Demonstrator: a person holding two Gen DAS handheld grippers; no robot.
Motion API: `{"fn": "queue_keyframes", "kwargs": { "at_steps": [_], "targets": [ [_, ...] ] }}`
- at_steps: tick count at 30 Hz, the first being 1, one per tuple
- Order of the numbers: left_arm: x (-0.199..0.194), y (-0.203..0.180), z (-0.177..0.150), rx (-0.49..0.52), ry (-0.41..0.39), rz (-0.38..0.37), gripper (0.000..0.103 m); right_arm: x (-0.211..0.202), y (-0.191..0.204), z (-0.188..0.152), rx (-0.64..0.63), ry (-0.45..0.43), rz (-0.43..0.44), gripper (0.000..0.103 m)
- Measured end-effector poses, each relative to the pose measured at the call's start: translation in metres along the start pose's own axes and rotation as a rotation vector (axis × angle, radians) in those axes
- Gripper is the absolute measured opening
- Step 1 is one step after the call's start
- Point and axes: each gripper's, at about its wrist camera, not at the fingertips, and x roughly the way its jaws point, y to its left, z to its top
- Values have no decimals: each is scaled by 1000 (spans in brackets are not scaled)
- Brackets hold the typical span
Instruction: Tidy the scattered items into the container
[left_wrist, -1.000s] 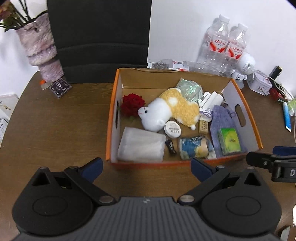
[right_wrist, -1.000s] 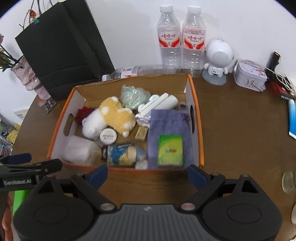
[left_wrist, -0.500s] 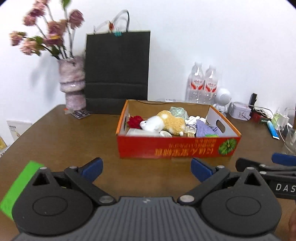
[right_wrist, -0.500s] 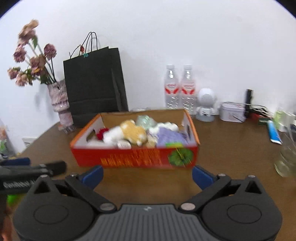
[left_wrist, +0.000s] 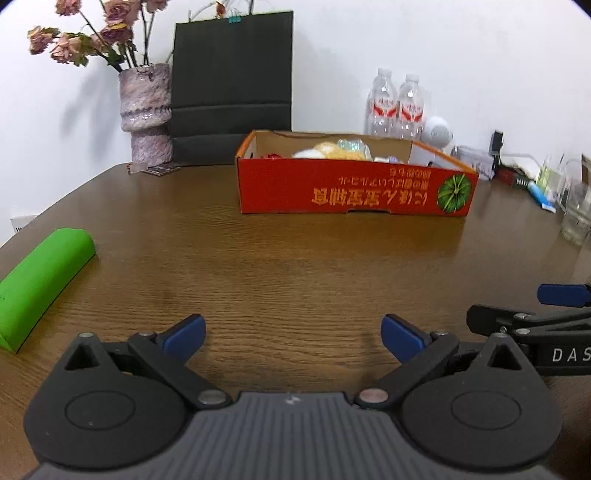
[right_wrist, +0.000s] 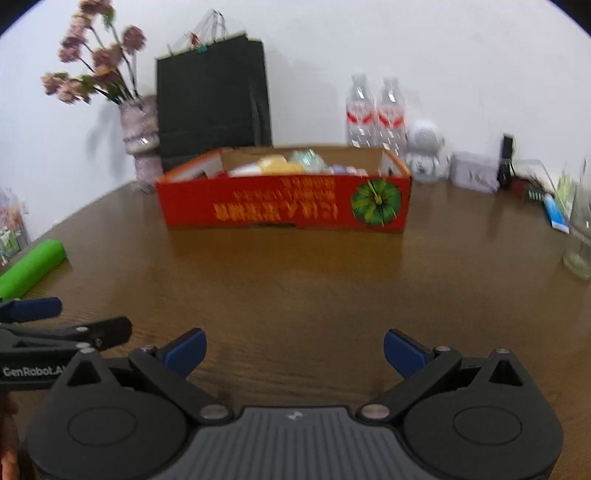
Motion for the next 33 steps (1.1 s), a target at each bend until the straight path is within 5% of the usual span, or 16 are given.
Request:
{"fn": "queue_keyframes", "kwargs": {
  "at_steps": [5, 18, 33],
  "targets": [
    [11, 1, -2, 7, 72, 8, 103, 8, 4, -5, -24, 46, -19, 103],
    [11, -7, -1, 49, 58, 47, 103, 11, 8, -6, -37, 64, -23, 103],
    [13, 0, -1, 6, 72, 7, 103, 10, 6, -6, -35, 64, -23, 103]
  ]
}}
